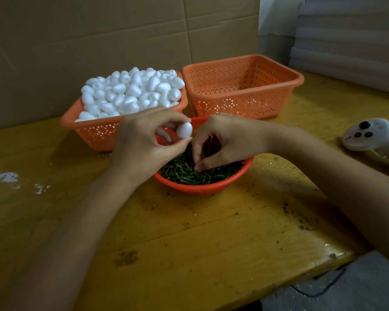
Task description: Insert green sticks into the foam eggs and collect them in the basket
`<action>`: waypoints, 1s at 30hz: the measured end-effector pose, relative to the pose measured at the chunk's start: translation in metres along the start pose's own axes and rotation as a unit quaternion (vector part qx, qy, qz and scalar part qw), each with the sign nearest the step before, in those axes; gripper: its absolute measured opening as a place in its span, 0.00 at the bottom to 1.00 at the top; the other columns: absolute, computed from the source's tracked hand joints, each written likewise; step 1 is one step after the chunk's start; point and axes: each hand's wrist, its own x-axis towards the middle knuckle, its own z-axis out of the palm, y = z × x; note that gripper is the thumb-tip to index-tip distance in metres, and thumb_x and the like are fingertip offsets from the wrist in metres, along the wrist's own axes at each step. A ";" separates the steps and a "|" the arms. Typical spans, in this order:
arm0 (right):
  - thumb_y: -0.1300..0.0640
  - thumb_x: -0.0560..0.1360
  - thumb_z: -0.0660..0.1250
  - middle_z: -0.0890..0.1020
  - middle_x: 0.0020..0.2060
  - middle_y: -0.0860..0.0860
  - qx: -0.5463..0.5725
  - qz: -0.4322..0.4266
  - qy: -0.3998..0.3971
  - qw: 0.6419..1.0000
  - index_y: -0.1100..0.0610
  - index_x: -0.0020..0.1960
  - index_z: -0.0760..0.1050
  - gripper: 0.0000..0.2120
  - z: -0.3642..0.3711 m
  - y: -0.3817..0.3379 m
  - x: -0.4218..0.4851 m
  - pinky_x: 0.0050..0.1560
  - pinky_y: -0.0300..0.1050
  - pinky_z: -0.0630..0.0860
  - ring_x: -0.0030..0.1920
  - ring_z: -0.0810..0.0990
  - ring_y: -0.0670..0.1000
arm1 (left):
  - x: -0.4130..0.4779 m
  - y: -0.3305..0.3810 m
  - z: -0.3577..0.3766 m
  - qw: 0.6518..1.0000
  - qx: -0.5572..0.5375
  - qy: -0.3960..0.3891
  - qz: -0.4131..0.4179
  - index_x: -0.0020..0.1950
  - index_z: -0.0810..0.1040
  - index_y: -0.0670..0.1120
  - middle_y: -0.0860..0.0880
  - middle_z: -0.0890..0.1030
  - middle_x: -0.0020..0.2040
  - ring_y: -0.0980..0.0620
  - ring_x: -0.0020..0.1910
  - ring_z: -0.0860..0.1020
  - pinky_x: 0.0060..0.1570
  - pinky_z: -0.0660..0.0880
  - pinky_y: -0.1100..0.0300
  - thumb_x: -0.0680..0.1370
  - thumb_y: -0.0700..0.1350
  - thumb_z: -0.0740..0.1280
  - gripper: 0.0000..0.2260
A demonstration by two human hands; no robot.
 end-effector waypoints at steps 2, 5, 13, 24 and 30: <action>0.54 0.75 0.78 0.87 0.43 0.43 0.000 0.001 0.002 1.000 0.51 0.47 0.87 0.02 0.000 0.000 0.000 0.54 0.48 0.77 0.45 0.84 0.43 | 0.000 0.000 0.000 1.000 0.000 0.004 -0.005 0.54 0.87 0.40 0.47 0.87 0.48 0.53 0.44 0.85 0.43 0.83 0.55 0.74 0.38 0.81 0.10; 0.54 0.75 0.78 0.87 0.42 0.43 0.000 0.001 0.002 1.000 0.51 0.47 0.87 0.02 0.001 0.000 0.000 0.53 0.47 0.78 0.44 0.84 0.43 | 0.000 0.001 0.000 1.000 0.000 0.007 -0.009 0.54 0.87 0.40 0.47 0.87 0.48 0.54 0.44 0.85 0.43 0.83 0.56 0.74 0.38 0.81 0.10; 0.53 0.75 0.78 0.87 0.42 0.42 -0.001 0.000 0.000 1.000 0.49 0.47 0.87 0.02 0.001 0.001 0.000 0.53 0.47 0.78 0.45 0.84 0.42 | 0.000 0.003 -0.001 1.000 -0.002 0.005 -0.014 0.53 0.86 0.40 0.49 0.87 0.47 0.57 0.43 0.85 0.44 0.84 0.57 0.74 0.39 0.81 0.10; 0.52 0.75 0.77 0.87 0.43 0.44 -0.005 0.003 0.002 1.000 0.51 0.47 0.87 0.03 0.001 0.001 0.001 0.54 0.52 0.77 0.45 0.84 0.45 | -0.001 0.003 0.000 0.999 -0.022 0.014 -0.026 0.51 0.85 0.38 0.46 0.88 0.48 0.55 0.46 0.87 0.46 0.85 0.55 0.74 0.37 0.81 0.09; 0.53 0.75 0.78 0.87 0.42 0.44 -0.007 0.003 0.003 1.000 0.52 0.47 0.87 0.03 0.000 -0.001 0.001 0.54 0.51 0.77 0.45 0.84 0.46 | 0.000 0.003 0.000 0.999 -0.043 0.010 -0.027 0.51 0.85 0.39 0.47 0.88 0.50 0.56 0.47 0.87 0.48 0.85 0.57 0.74 0.36 0.80 0.08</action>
